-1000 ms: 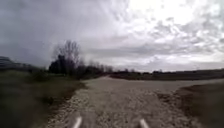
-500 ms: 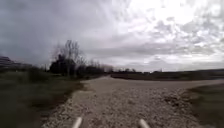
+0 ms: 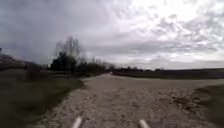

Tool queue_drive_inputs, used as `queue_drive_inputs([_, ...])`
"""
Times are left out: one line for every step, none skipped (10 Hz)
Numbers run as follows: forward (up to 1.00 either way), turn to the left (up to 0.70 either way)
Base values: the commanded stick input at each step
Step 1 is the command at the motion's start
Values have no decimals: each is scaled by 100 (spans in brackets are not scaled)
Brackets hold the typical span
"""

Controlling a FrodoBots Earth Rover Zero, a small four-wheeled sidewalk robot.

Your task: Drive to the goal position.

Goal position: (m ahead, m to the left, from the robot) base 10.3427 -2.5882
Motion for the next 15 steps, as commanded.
queue_drive_inputs([50,0])
queue_drive_inputs([50,0])
queue_drive_inputs([50,0])
queue_drive_inputs([50,0])
queue_drive_inputs([50,0])
queue_drive_inputs([50,0])
queue_drive_inputs([50,0])
queue_drive_inputs([50,0])
queue_drive_inputs([50,0])
queue_drive_inputs([50,0])
queue_drive_inputs([50,0])
queue_drive_inputs([50,0])
queue_drive_inputs([50,-1])
queue_drive_inputs([50,-28])
queue_drive_inputs([50,-50])
